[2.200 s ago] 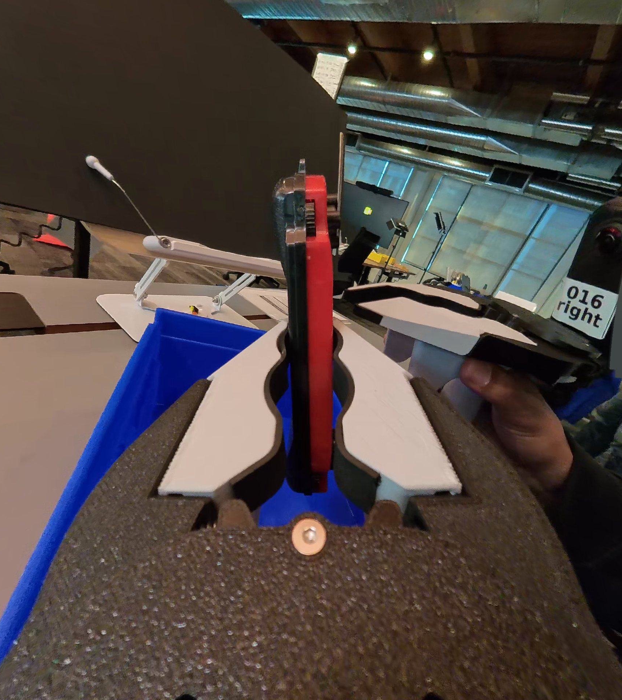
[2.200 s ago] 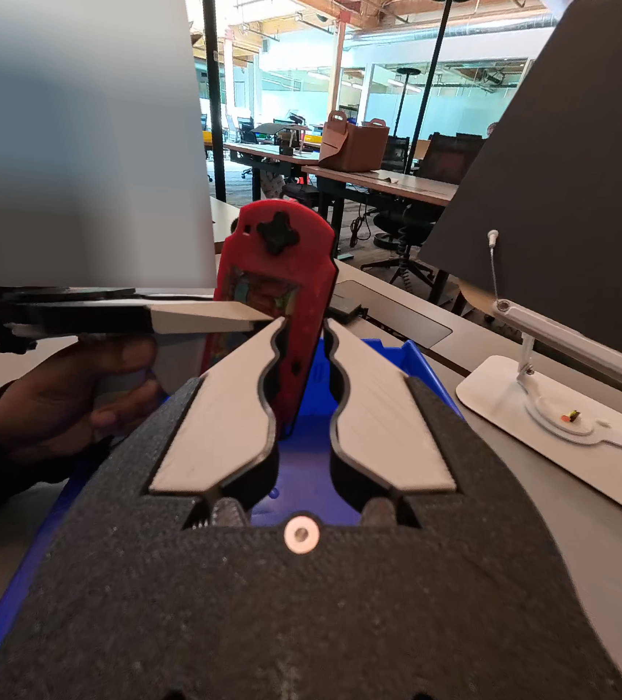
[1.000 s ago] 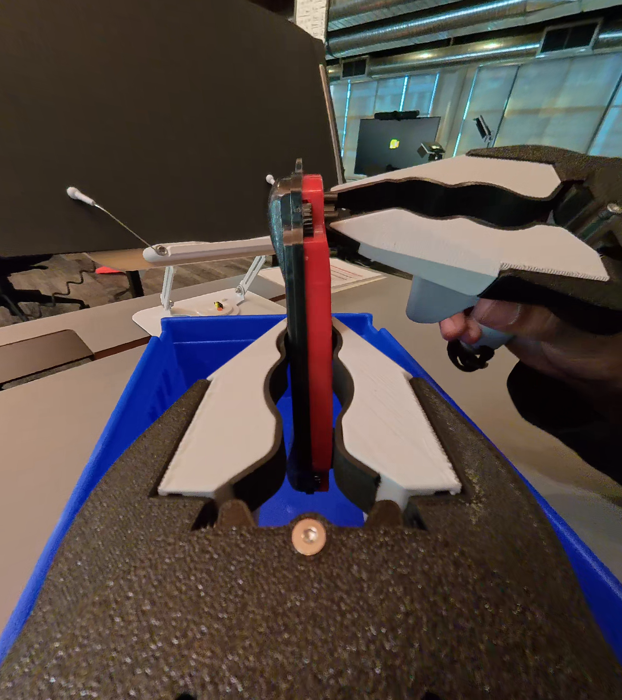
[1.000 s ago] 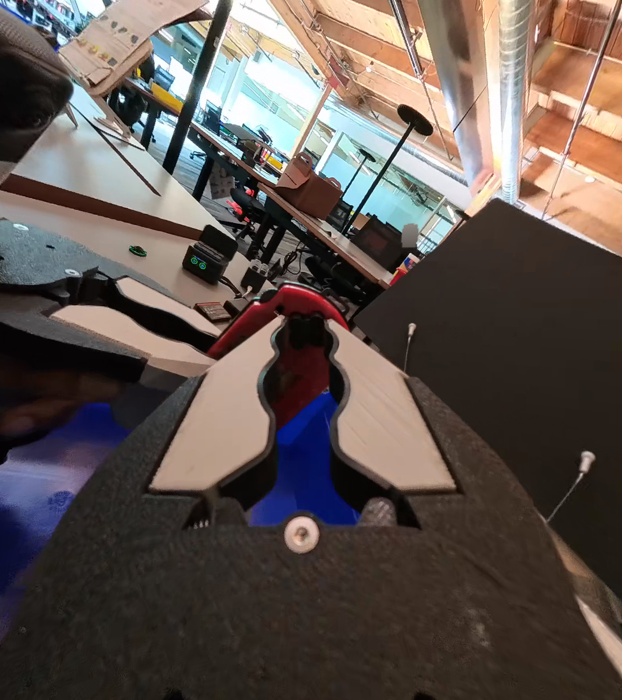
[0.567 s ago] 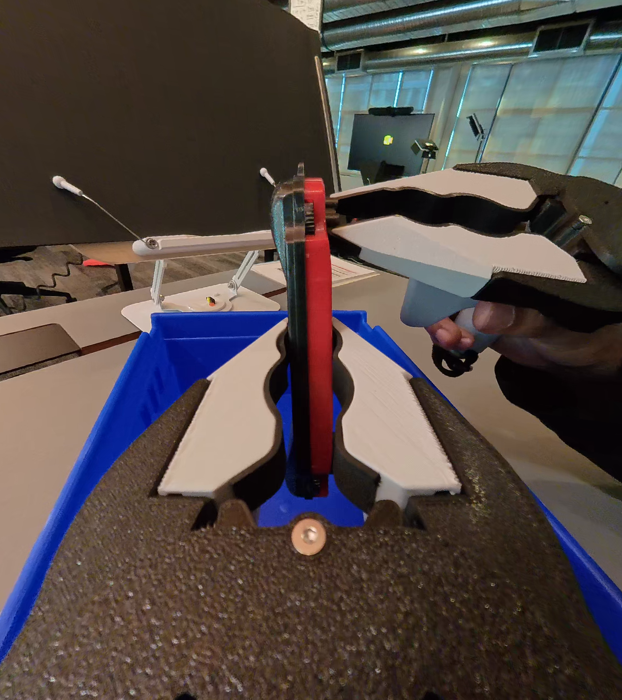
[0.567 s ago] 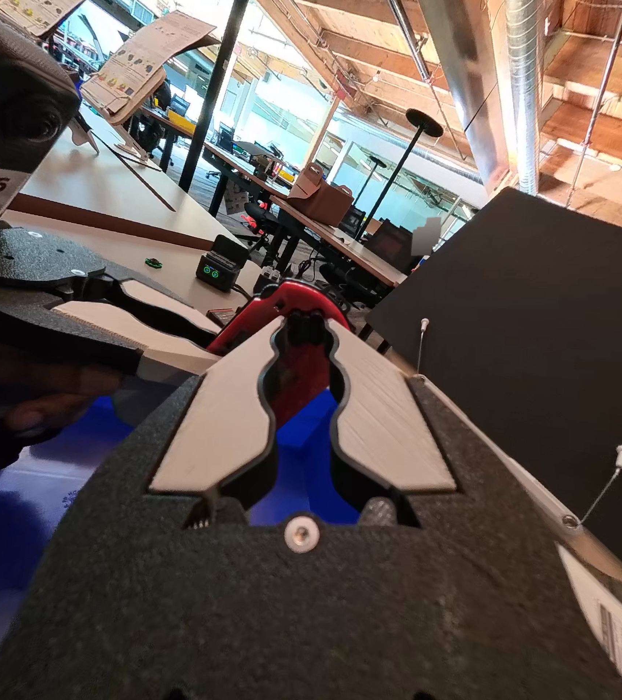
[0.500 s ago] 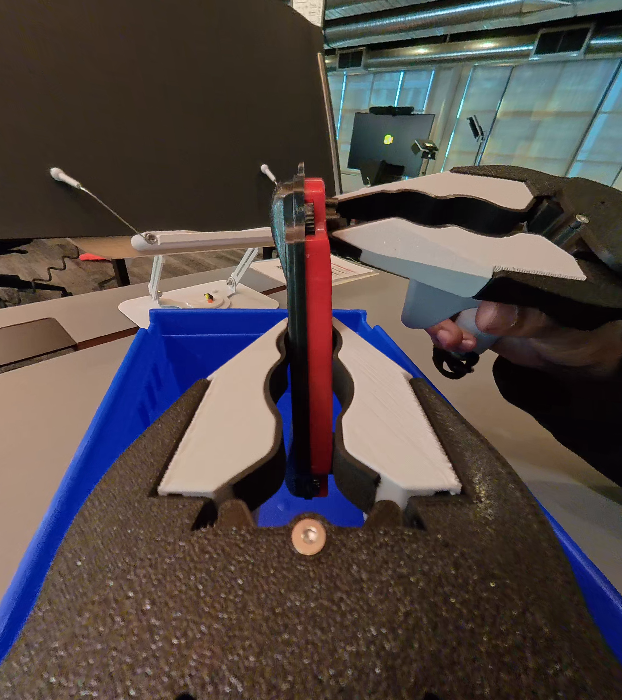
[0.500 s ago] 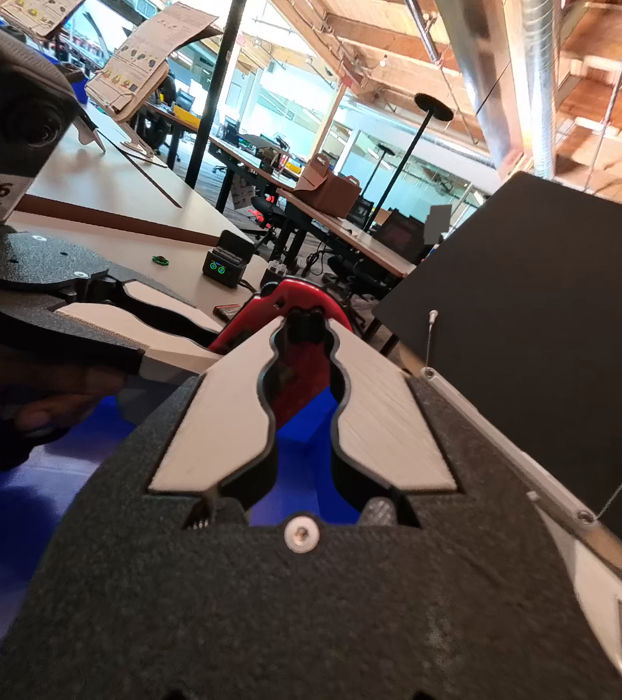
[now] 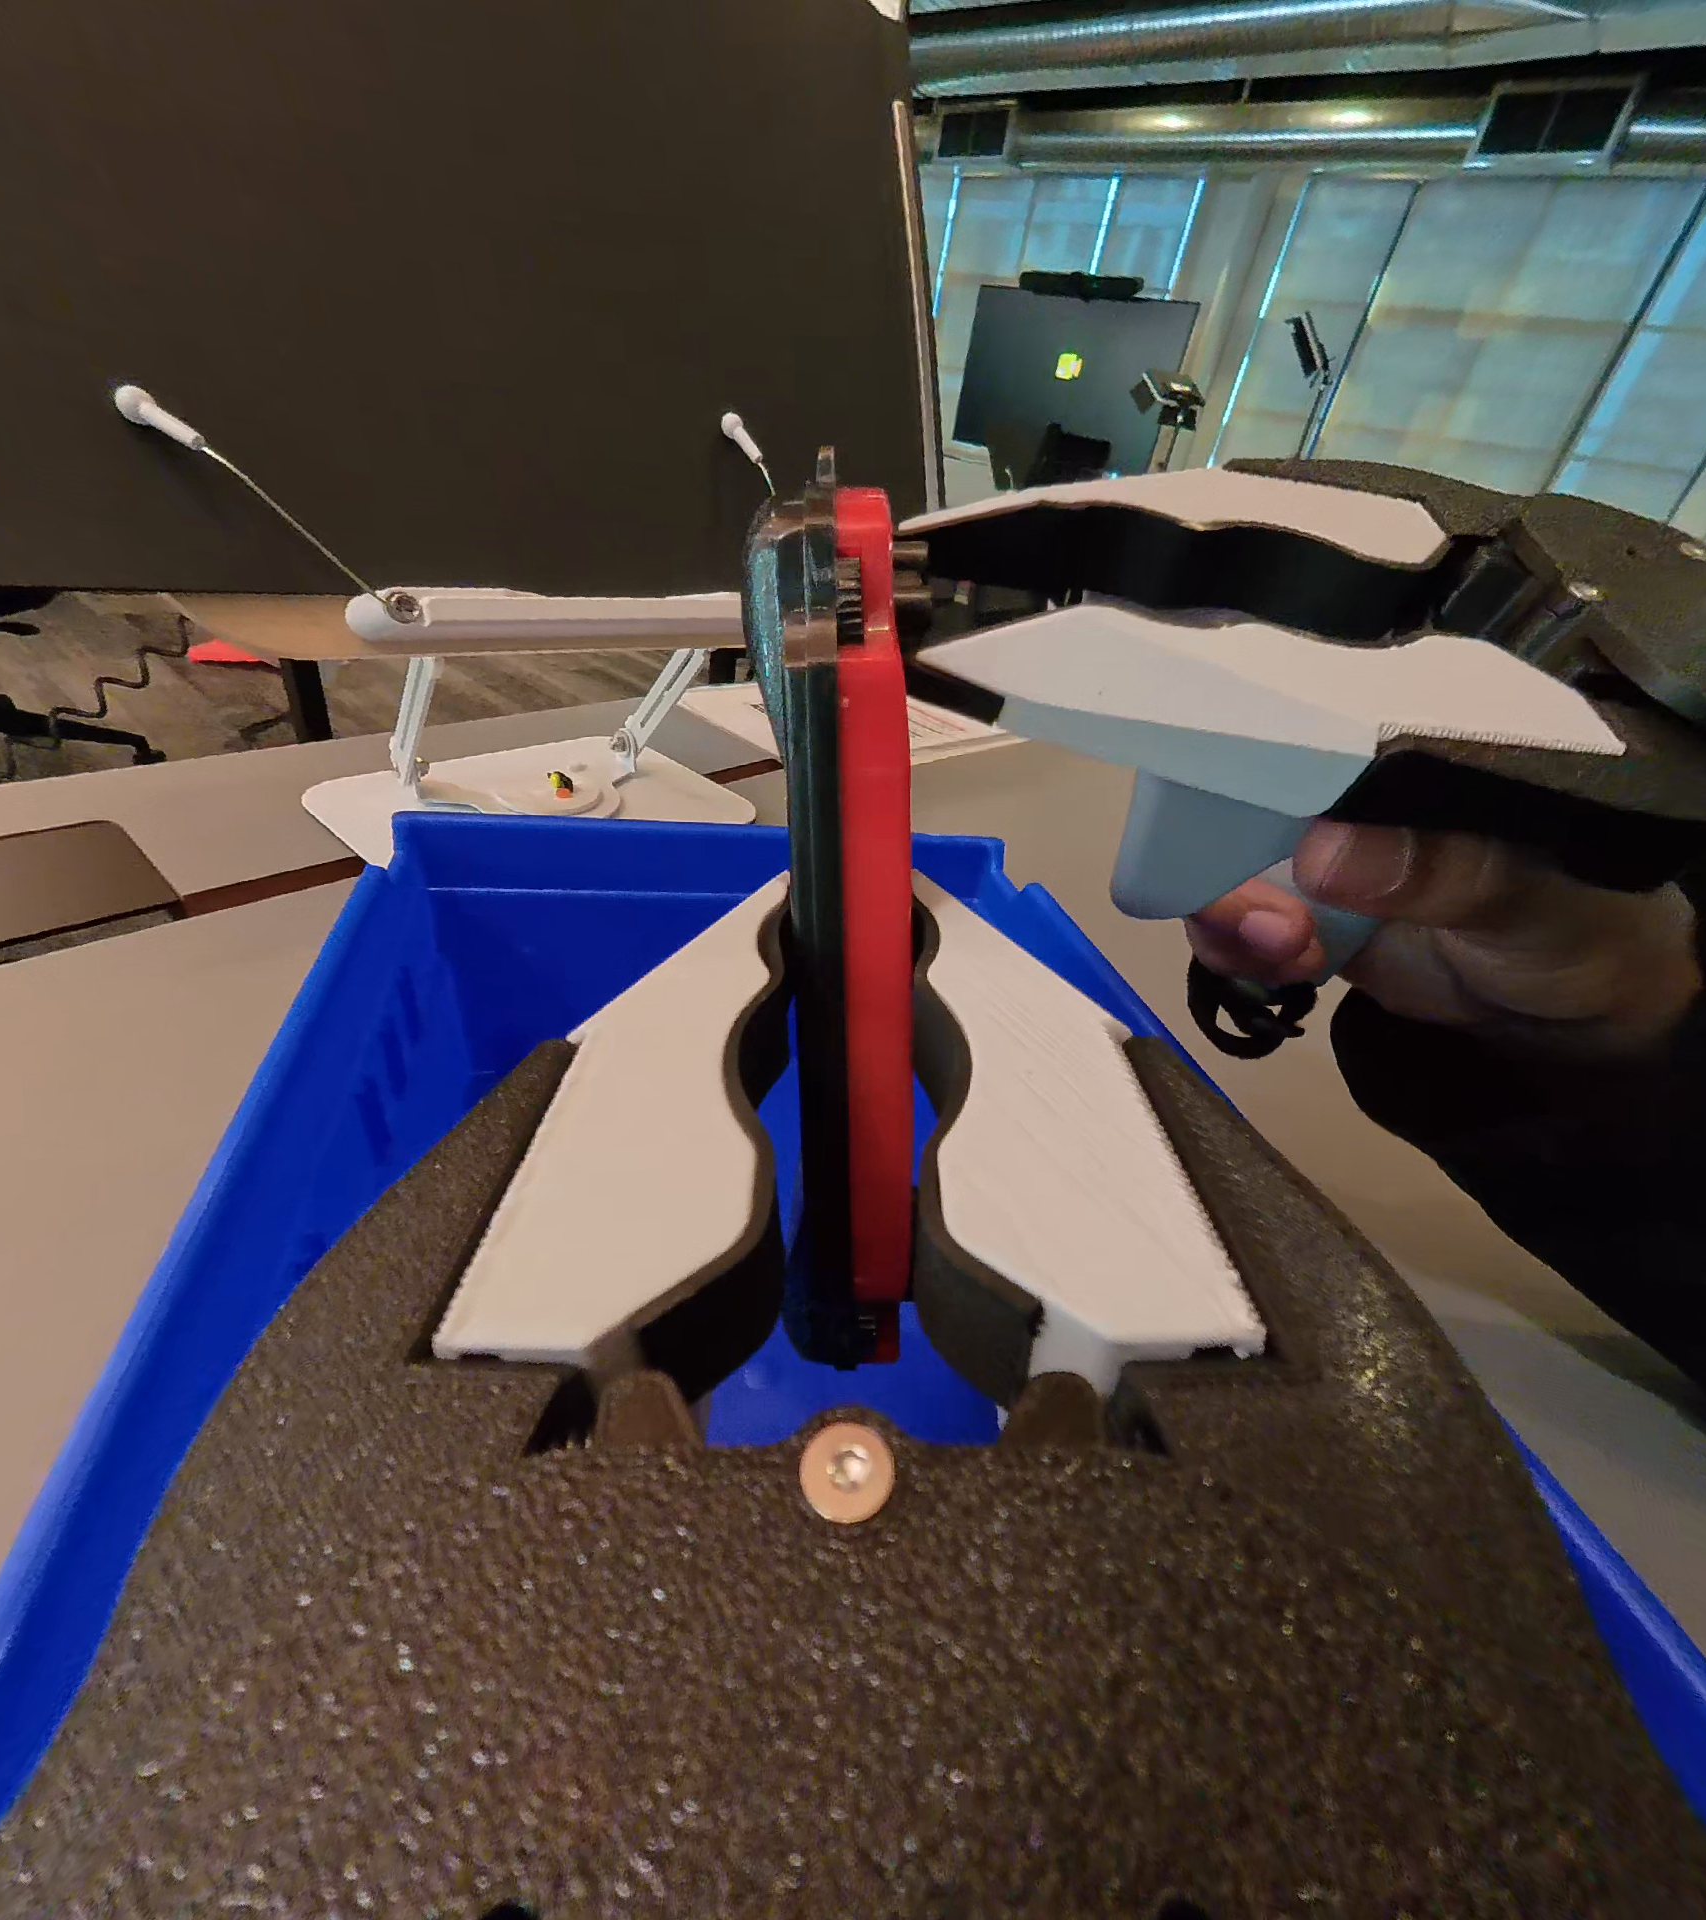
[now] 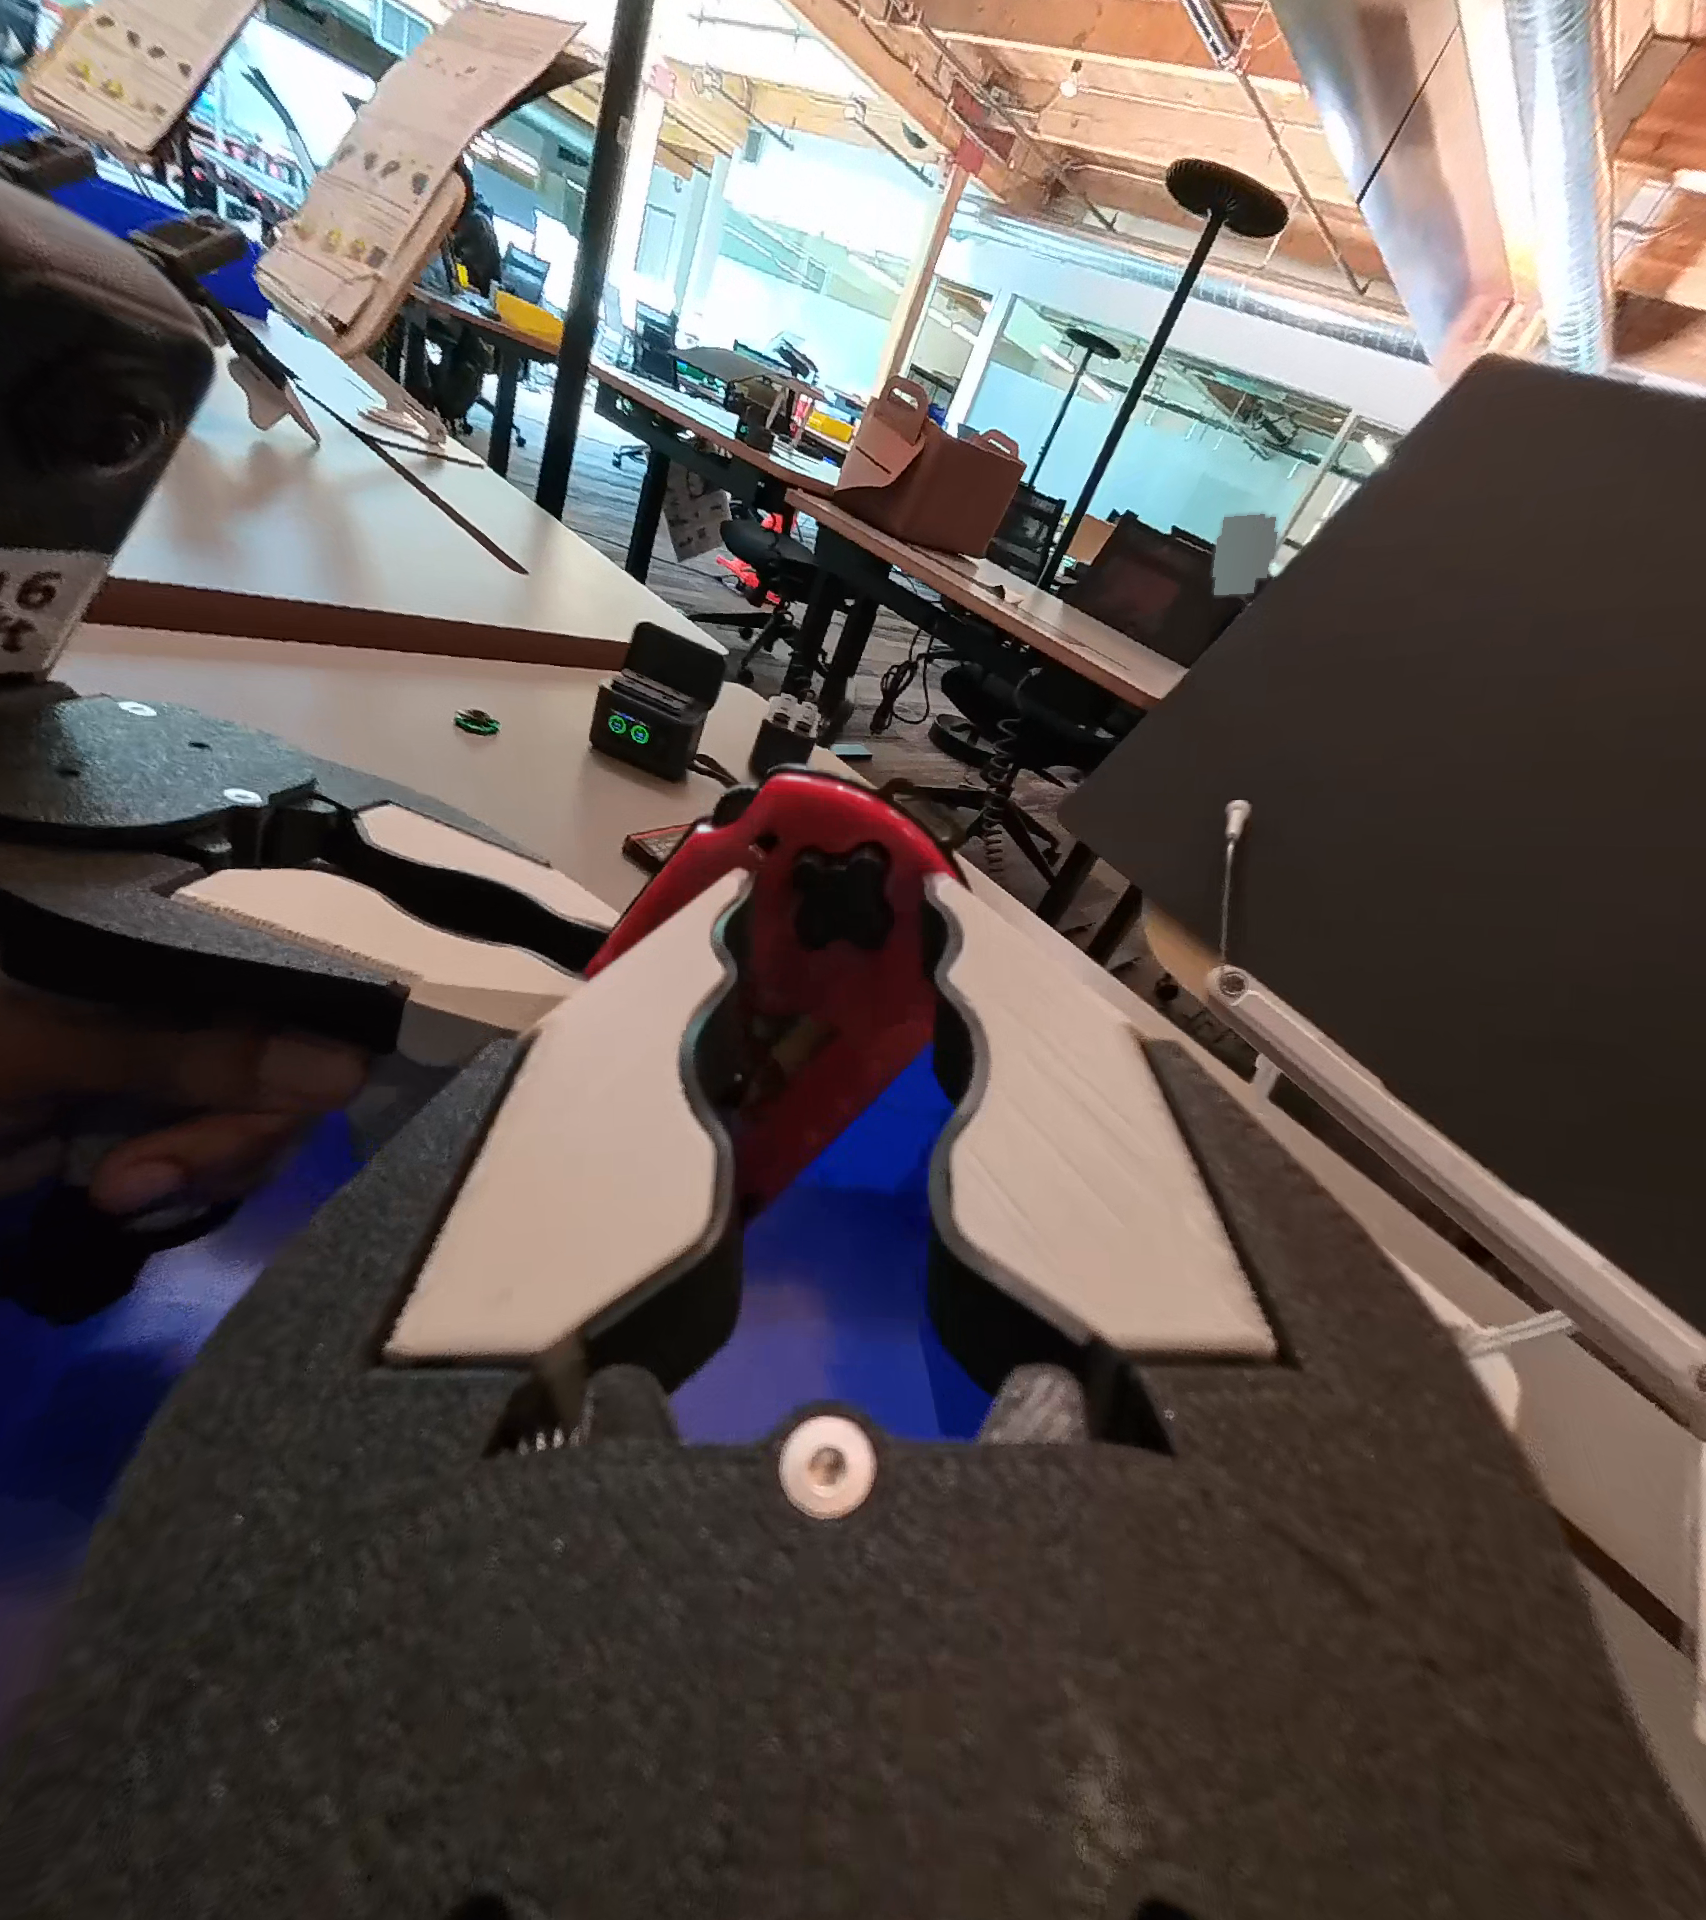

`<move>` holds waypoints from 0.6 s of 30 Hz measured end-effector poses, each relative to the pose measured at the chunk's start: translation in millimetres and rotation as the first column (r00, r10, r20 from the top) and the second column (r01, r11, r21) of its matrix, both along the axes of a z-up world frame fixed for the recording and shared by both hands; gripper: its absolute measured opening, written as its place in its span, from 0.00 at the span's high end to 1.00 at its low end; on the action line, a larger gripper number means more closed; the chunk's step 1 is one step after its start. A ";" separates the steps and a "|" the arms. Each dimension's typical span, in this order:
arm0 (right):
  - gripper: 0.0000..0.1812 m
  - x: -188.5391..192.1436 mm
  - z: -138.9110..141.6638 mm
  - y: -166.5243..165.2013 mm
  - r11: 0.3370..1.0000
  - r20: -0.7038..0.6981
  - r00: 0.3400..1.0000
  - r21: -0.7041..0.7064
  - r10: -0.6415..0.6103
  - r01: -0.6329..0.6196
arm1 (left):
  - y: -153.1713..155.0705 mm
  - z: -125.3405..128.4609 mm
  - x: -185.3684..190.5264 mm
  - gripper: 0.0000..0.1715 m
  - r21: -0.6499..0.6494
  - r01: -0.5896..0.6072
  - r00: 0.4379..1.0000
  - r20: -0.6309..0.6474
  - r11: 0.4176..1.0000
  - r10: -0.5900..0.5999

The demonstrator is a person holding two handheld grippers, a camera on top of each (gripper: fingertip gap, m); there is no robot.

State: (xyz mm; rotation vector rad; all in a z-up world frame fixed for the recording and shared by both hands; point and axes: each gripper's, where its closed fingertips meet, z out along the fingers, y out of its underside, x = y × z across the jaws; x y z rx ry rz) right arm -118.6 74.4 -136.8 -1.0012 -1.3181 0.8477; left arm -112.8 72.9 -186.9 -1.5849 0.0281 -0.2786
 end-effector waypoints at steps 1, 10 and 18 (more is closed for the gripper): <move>0.84 -0.1 -0.5 -0.4 1.000 -0.002 1.000 0.009 -0.005 0.005 | 0.1 -0.4 -0.4 0.90 -0.003 -0.004 1.000 -0.002 1.000 0.004; 0.90 2.7 1.2 -1.6 0.999 -0.011 0.999 -0.008 0.040 -0.040 | -2.1 1.7 -0.4 0.90 0.019 -0.049 0.990 -0.130 0.999 0.051; 0.91 3.5 -2.7 1.7 0.995 0.078 0.995 0.071 0.061 -0.067 | -1.3 -0.7 4.3 0.90 0.018 -0.024 0.992 -0.127 1.000 0.026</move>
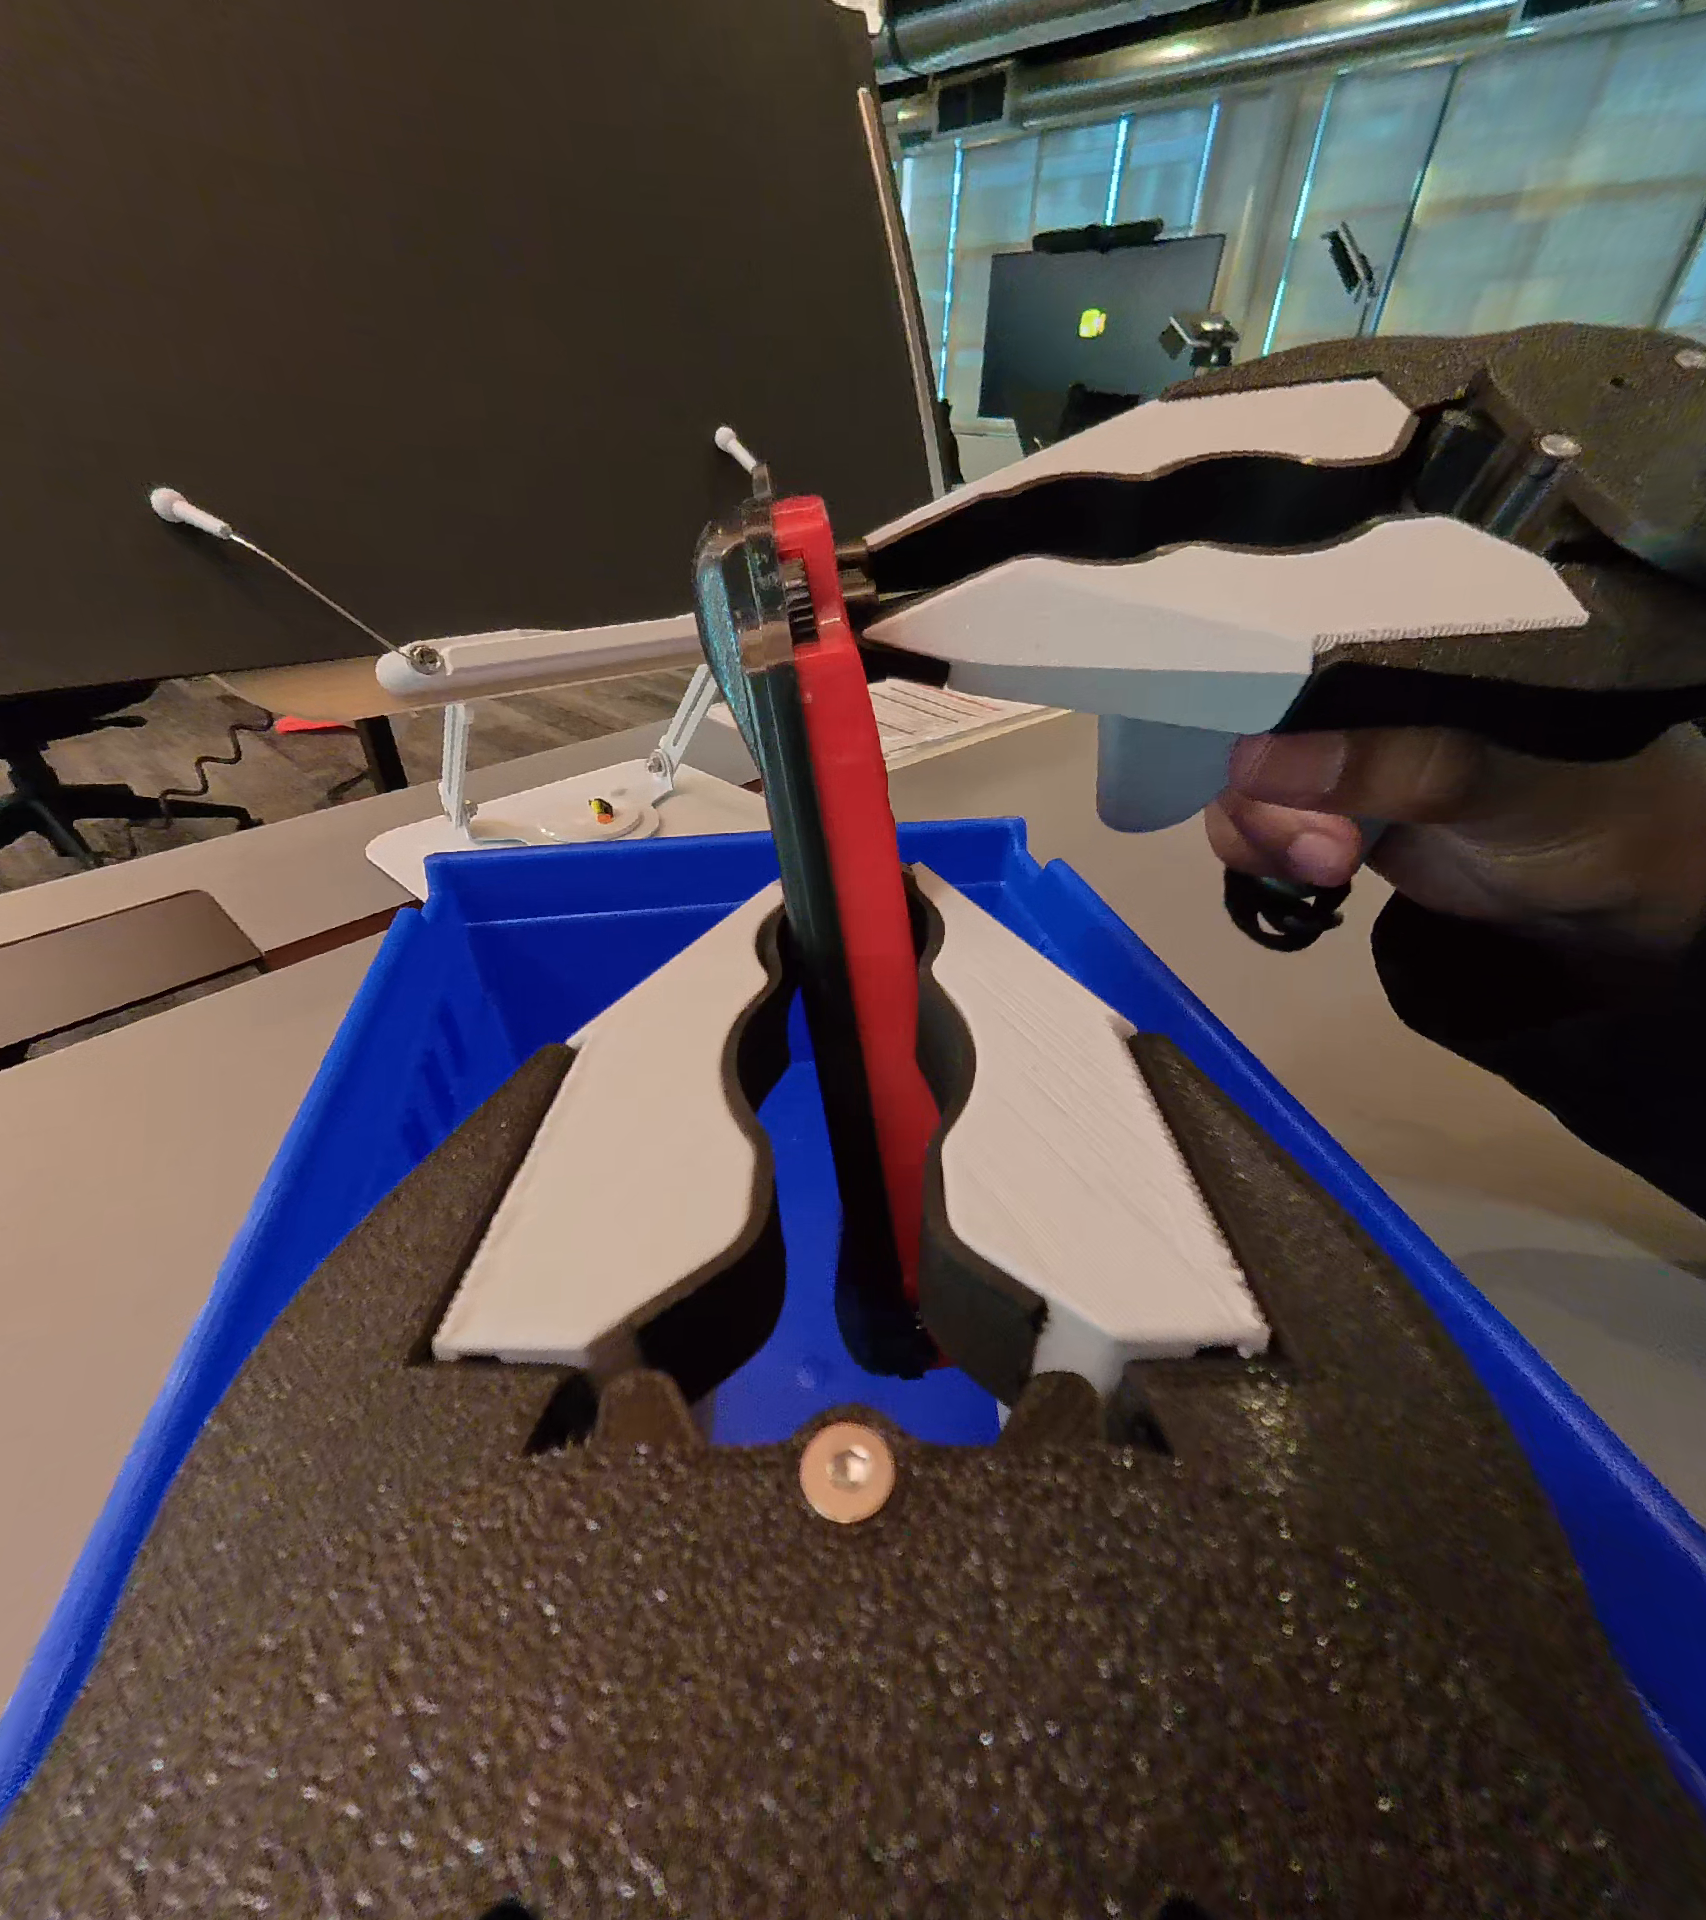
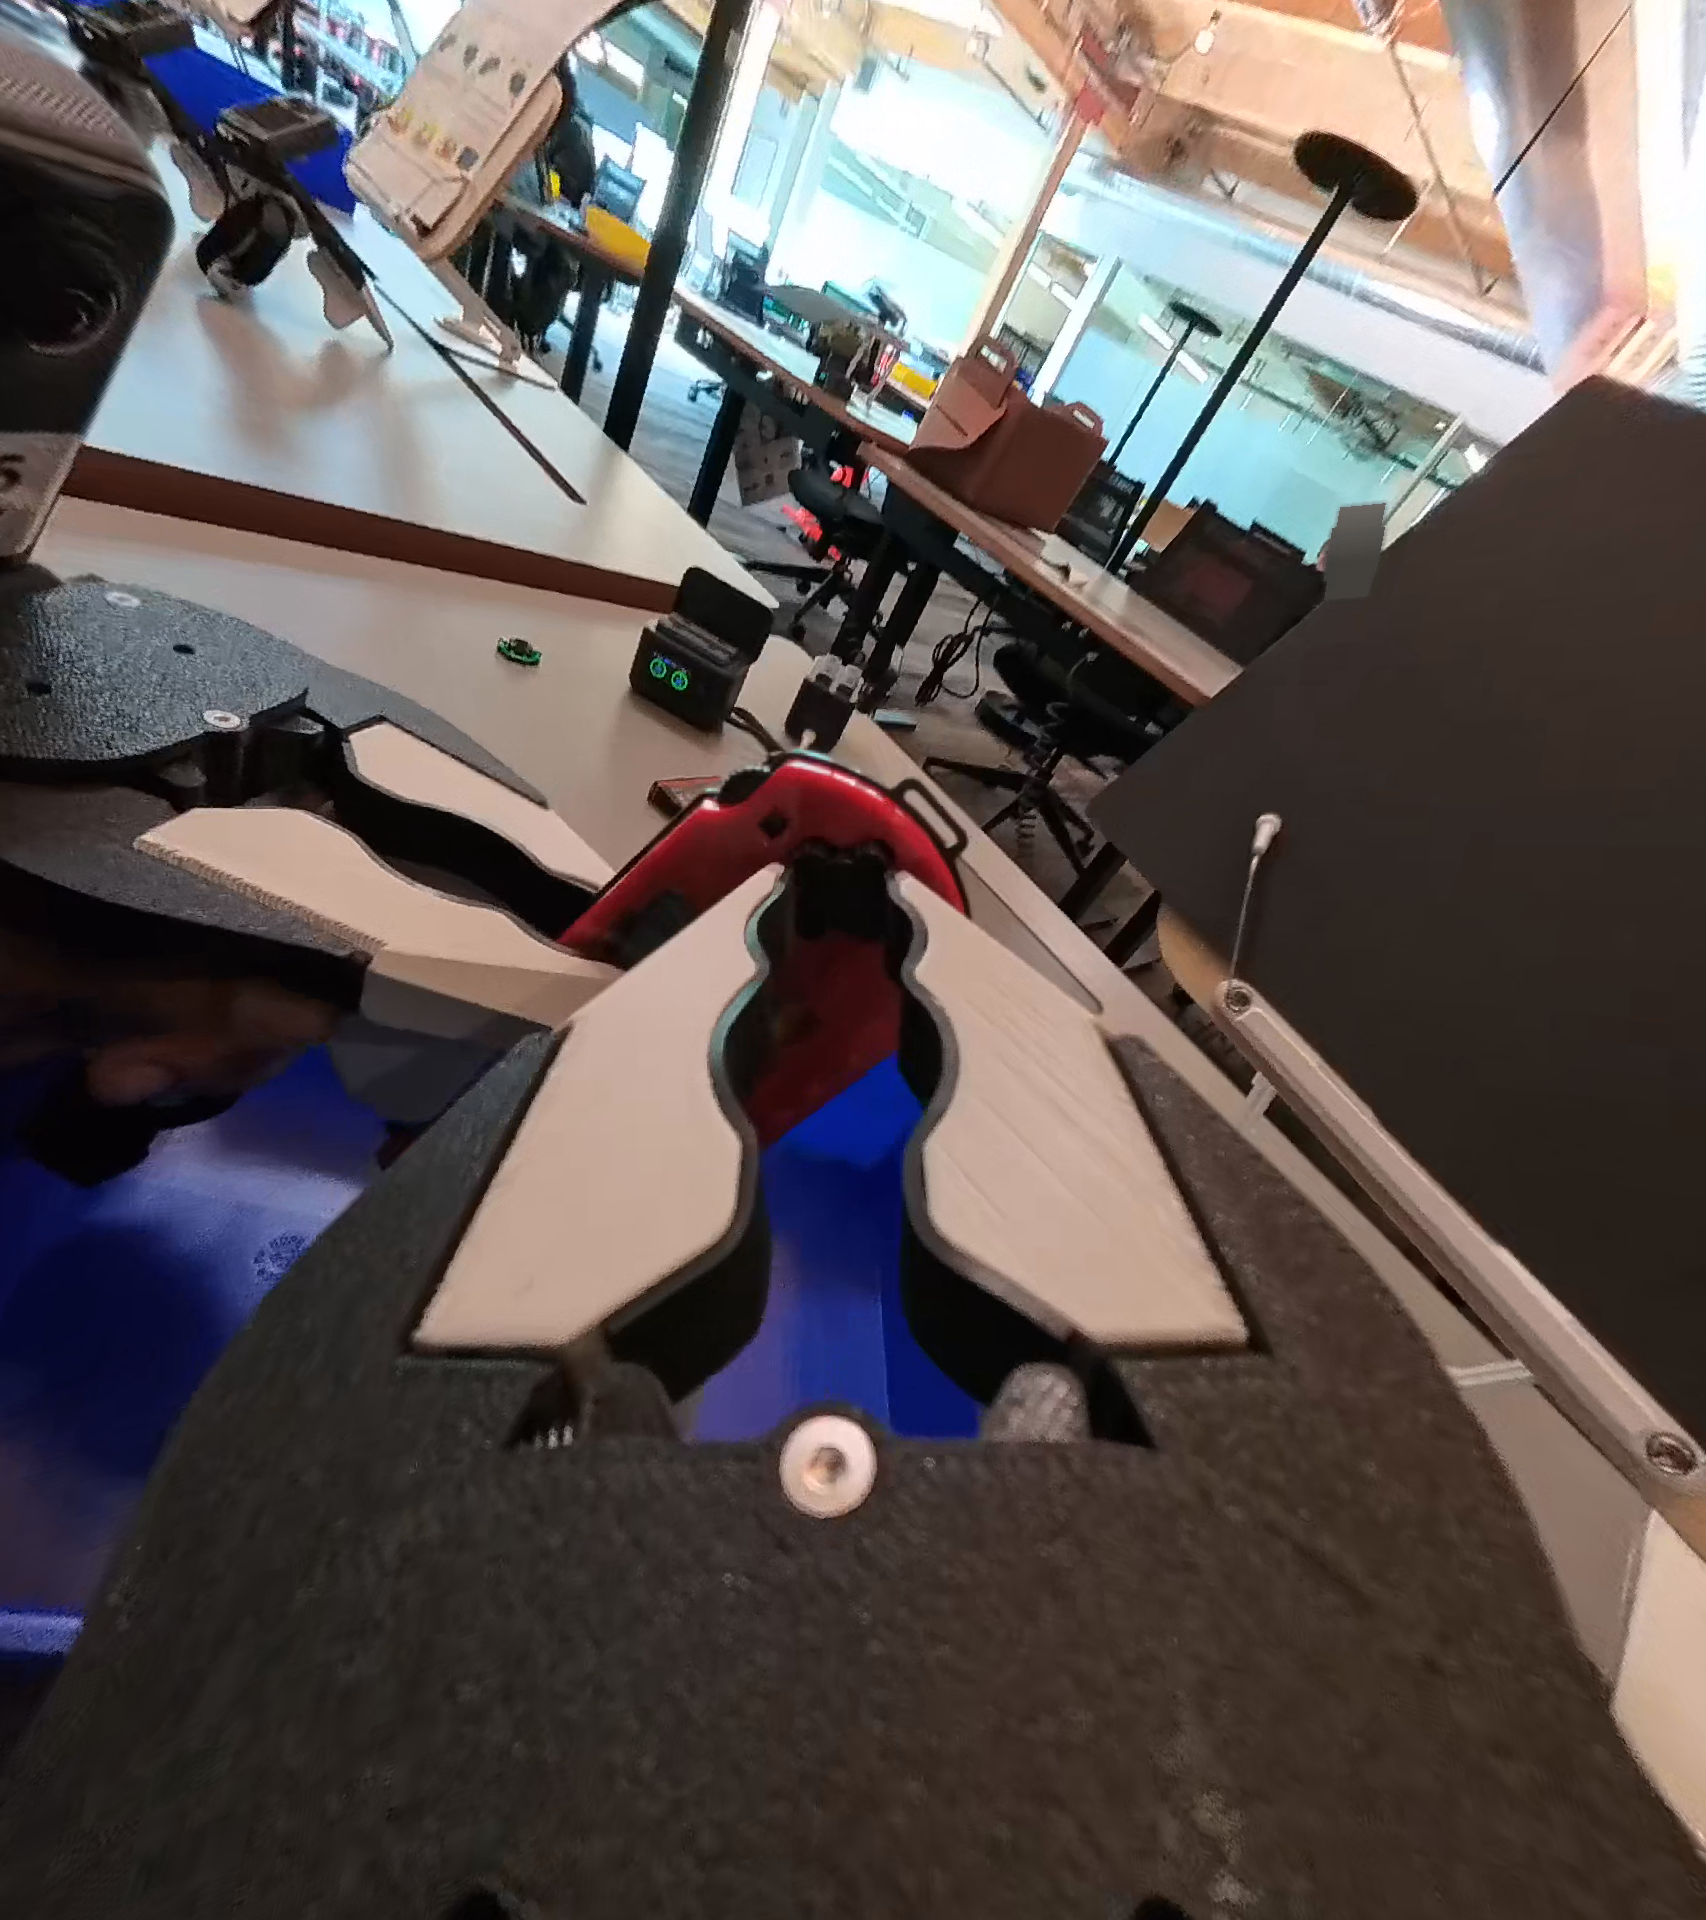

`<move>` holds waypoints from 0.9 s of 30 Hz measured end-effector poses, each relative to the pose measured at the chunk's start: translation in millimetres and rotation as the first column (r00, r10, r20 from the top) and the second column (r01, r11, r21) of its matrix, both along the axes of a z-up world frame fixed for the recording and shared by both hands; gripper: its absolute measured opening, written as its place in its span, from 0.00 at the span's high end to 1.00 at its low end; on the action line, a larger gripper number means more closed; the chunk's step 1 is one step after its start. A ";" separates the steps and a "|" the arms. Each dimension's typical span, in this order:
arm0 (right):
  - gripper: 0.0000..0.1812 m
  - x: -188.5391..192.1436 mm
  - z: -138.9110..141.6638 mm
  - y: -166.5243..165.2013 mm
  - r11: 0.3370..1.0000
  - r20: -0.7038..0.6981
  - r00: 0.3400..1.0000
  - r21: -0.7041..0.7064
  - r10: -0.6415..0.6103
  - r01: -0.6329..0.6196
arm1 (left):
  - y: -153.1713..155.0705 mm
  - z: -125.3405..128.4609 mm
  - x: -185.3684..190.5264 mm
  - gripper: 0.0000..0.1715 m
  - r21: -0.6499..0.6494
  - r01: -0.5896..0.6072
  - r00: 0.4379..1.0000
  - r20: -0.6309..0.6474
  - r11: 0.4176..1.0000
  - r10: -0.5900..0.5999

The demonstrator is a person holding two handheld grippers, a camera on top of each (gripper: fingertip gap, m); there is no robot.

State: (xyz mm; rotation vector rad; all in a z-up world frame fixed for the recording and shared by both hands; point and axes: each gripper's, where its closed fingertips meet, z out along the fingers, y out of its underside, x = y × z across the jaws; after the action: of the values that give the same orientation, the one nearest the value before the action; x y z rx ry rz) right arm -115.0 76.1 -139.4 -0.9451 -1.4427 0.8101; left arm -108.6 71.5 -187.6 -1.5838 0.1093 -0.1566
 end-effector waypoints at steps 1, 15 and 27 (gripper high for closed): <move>0.91 0.0 -0.4 0.4 1.000 0.007 1.000 0.002 -0.001 0.001 | 0.3 -0.4 -0.2 0.89 -0.001 -0.002 1.000 -0.003 1.000 0.002; 0.93 -2.4 -26.5 -15.2 0.998 0.102 0.994 -0.044 0.044 -0.039 | -0.9 2.4 -4.9 0.85 0.019 0.058 0.989 0.138 0.998 -0.060; 0.93 -0.3 -40.8 -9.1 0.983 0.166 0.985 0.180 -0.049 0.018 | 6.4 -15.3 -5.5 0.89 -0.107 0.076 0.973 0.224 0.991 -0.051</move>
State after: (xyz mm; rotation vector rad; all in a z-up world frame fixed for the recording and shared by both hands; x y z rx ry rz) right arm -115.3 67.0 -180.2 -0.9157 -1.6136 0.5748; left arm -114.1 78.0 -202.9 -1.6678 -0.0237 -0.3944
